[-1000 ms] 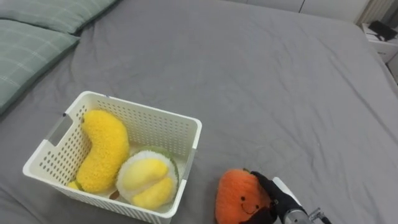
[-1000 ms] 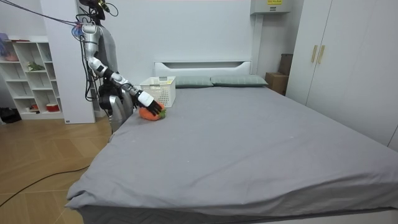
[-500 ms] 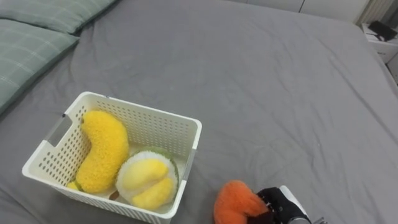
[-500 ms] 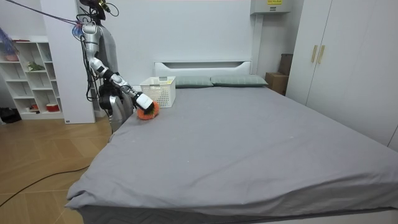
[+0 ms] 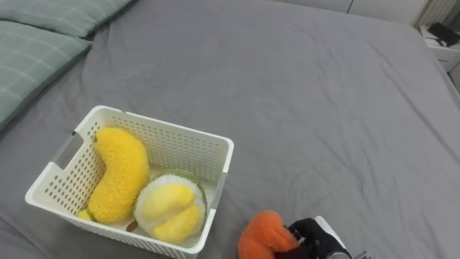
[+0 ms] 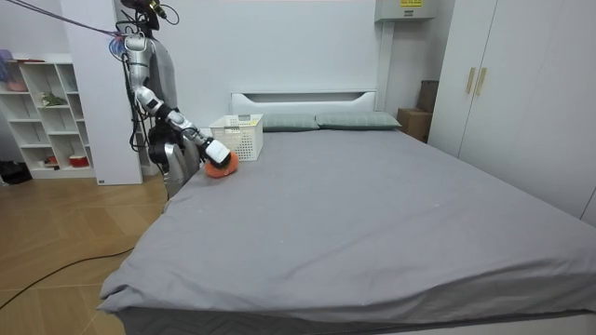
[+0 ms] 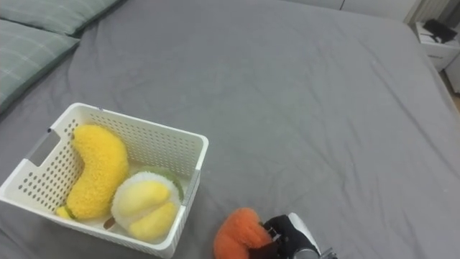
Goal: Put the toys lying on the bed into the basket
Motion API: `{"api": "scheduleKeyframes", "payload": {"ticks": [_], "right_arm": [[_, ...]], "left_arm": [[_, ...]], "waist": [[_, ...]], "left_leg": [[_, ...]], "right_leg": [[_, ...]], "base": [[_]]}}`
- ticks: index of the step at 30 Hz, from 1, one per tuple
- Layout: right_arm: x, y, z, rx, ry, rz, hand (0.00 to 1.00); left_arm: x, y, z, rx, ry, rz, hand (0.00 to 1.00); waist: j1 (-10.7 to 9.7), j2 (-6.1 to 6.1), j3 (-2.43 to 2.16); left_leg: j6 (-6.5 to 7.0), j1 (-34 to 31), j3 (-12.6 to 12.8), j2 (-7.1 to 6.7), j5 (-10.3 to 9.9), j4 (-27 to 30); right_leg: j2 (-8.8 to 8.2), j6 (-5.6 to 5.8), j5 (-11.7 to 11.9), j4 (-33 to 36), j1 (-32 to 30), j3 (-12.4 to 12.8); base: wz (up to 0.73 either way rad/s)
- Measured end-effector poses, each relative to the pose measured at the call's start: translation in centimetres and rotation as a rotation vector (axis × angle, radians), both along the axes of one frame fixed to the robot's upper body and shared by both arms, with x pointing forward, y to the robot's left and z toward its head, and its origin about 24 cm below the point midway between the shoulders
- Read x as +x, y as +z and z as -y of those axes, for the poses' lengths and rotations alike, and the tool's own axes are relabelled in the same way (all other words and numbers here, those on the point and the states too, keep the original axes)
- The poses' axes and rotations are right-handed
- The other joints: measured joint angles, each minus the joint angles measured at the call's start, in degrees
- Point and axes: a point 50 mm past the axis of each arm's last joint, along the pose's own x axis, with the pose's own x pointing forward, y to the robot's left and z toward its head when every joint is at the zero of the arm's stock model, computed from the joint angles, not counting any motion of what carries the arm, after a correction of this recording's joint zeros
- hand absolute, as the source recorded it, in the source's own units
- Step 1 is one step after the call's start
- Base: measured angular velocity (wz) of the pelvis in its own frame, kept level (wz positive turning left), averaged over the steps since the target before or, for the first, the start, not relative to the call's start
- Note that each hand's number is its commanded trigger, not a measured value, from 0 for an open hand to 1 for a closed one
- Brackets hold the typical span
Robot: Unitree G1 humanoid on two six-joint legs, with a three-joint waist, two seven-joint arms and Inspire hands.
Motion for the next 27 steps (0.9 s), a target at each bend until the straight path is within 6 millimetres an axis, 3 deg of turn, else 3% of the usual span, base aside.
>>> {"api": "scheduleKeyframes", "payload": {"ticks": [4,9,12,16,24,27], "right_arm": [[1.4,1.6,-0.1,0.005,0.024,0.078,1.00],[4.9,7.0,-0.4,-0.003,0.055,0.351,1.00],[5.9,8.7,-0.3,-0.005,0.049,0.425,1.00],[6.8,11.8,-0.5,-0.004,0.065,0.562,1.00],[8.1,15.9,-1.5,0.020,0.105,0.728,1.00],[8.2,17.5,-1.8,0.028,0.117,0.787,1.00]], "left_arm": [[0.0,0.0,0.0,-0.007,-0.004,-0.002,0.00],[-0.6,-0.1,-0.2,-0.013,0.020,-0.017,0.00],[-0.6,-0.1,-0.4,-0.008,0.033,-0.014,0.00],[-1.2,-0.1,-0.8,-0.002,0.054,-0.021,0.00],[-1.4,-0.3,-0.8,-0.005,0.075,-0.039,0.00],[-1.4,-0.3,-0.8,-0.006,0.071,-0.040,0.00]], "waist": [[-0.2,0.02,0.08],[-0.3,-0.14,0.45],[0.0,-0.80,0.56],[0.0,-1.13,0.45],[1.1,-0.79,0.51],[1.4,-0.57,0.32]], "left_leg": [[0.00,0.1,0.1,-0.02,0.0,0.0],[-0.01,0.6,0.1,0.02,0.0,-0.1],[0.01,0.8,0.1,0.03,0.0,-0.3],[0.06,0.0,0.1,-0.06,0.0,-0.2],[0.07,0.7,0.8,0.03,0.0,-0.4],[0.08,0.6,0.9,0.06,-0.1,-0.4]], "right_leg": [[0.03,0.01,0.0,-0.1,0.1,0.2],[0.09,0.03,0.0,-0.3,0.5,0.1],[-0.01,0.10,0.0,-0.3,0.7,-0.6],[-0.12,0.15,0.0,-0.2,-0.2,-0.6],[0.03,0.16,0.0,-0.2,-0.1,0.7],[0.08,0.16,0.0,-0.2,-0.1,0.8]], "base": [[0.00],[0.00],[0.02],[0.00],[-0.05],[-0.01]]}}
